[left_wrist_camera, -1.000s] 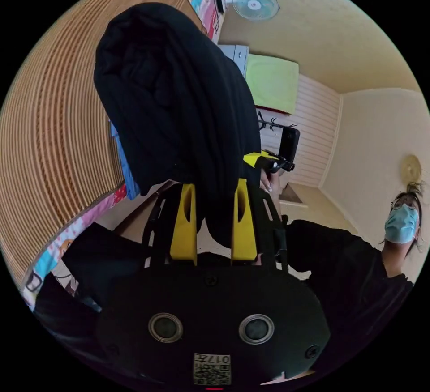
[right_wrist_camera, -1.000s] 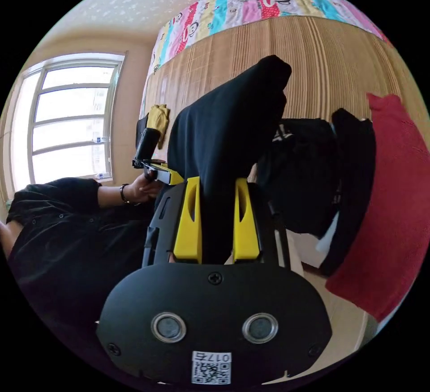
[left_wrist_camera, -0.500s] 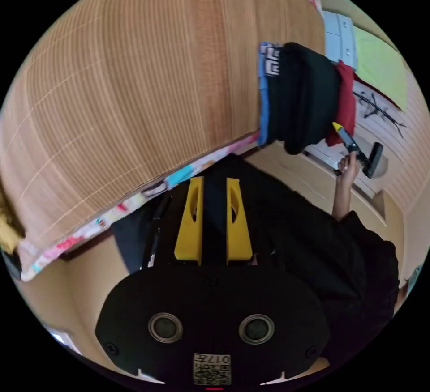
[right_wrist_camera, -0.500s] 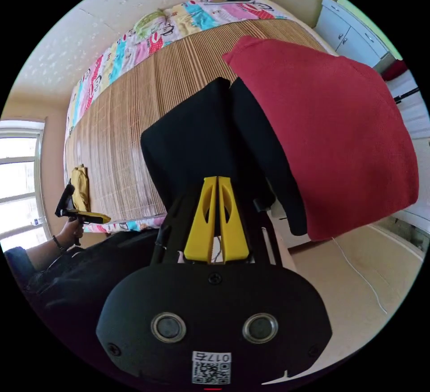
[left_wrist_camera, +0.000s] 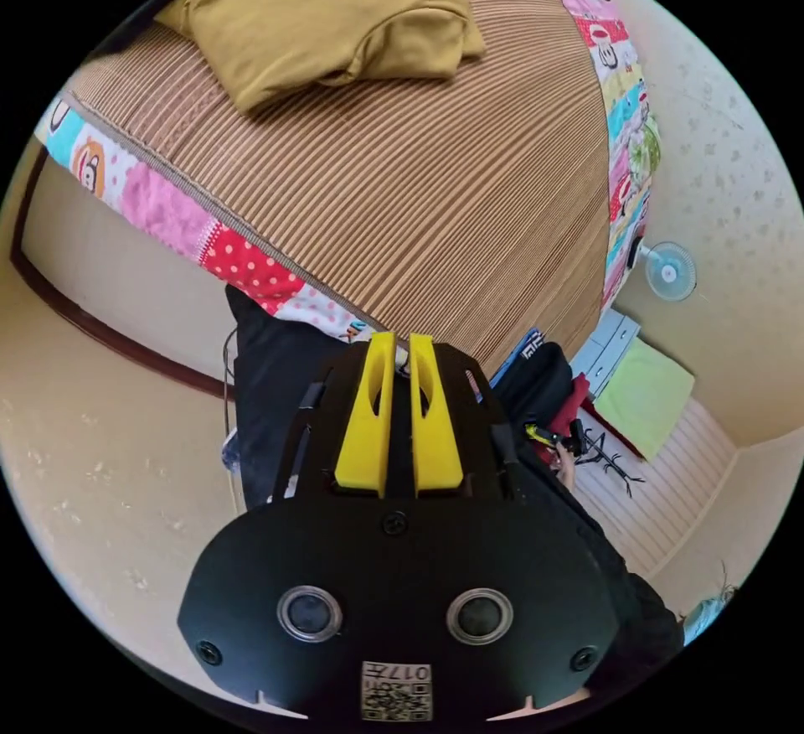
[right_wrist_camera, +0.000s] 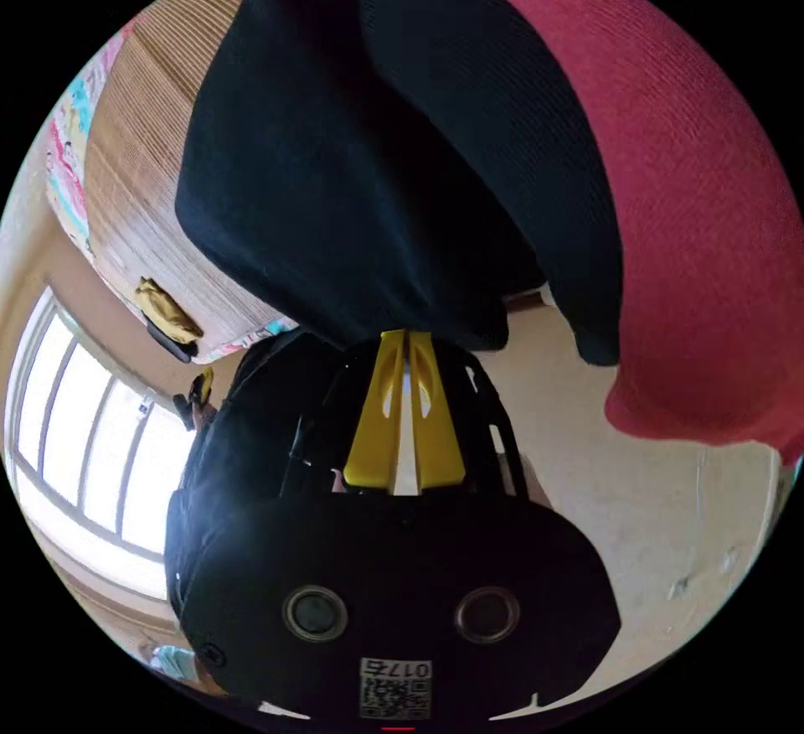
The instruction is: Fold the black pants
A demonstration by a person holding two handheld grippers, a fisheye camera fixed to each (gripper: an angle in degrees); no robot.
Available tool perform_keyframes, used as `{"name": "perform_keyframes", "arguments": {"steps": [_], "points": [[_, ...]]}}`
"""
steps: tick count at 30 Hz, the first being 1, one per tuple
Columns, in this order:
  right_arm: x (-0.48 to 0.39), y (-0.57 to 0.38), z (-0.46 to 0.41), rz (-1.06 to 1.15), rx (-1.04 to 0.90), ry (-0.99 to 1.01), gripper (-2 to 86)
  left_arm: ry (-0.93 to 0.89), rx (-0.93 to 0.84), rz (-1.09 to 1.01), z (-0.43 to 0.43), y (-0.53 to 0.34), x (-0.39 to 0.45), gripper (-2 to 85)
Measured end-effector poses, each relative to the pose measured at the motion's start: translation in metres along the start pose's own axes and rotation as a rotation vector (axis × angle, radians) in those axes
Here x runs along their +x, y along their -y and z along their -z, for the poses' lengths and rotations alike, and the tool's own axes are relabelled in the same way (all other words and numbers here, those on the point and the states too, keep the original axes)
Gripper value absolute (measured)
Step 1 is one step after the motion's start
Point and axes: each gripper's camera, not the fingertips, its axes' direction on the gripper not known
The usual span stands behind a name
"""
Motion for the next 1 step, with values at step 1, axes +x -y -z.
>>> {"name": "perform_keyframes", "arguments": {"steps": [1], "points": [[-0.0096, 0.0014, -0.0031, -0.014, -0.045, -0.031, 2.0, -0.006, 0.035, -0.021, 0.0008, -0.0043, 0.0023, 4.3]]}}
